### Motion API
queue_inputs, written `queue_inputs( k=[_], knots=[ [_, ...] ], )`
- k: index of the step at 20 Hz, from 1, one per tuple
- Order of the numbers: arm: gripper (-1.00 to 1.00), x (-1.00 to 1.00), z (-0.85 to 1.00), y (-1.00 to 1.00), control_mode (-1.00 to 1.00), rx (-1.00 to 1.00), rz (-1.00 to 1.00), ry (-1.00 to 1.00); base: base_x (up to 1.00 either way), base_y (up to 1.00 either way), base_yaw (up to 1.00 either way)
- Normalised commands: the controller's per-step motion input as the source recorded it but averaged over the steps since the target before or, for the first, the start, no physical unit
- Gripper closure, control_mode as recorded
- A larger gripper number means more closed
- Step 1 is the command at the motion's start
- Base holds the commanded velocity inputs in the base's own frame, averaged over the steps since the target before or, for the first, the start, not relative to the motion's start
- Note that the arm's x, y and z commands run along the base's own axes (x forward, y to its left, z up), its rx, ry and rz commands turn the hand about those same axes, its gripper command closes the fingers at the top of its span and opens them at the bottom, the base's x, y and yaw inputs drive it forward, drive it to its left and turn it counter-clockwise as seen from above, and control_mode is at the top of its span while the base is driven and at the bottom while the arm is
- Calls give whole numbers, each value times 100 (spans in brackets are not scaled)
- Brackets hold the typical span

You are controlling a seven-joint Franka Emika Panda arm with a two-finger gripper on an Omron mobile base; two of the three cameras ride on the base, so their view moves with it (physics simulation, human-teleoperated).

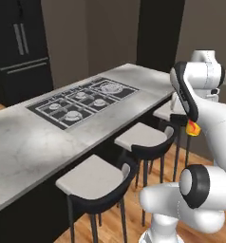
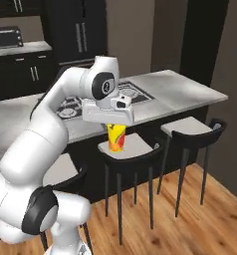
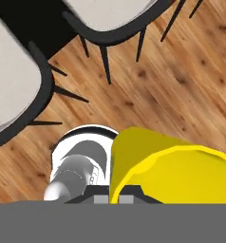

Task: Pick the cup and tupperware and place them in the sink. Then turn on the water.

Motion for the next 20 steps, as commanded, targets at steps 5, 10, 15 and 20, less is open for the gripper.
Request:
queue_inputs(
  k=[5,10,15,20],
  knots=[
    [100,0,0,0,100,0,0,0,-7,0,61],
    [100,0,0,0,100,0,0,0,-9,9,58],
    [100,0,0,0,100,0,0,0,-3,45,52],
    [100,0,0,0,100,0,0,0,0,58,53]
  ],
)
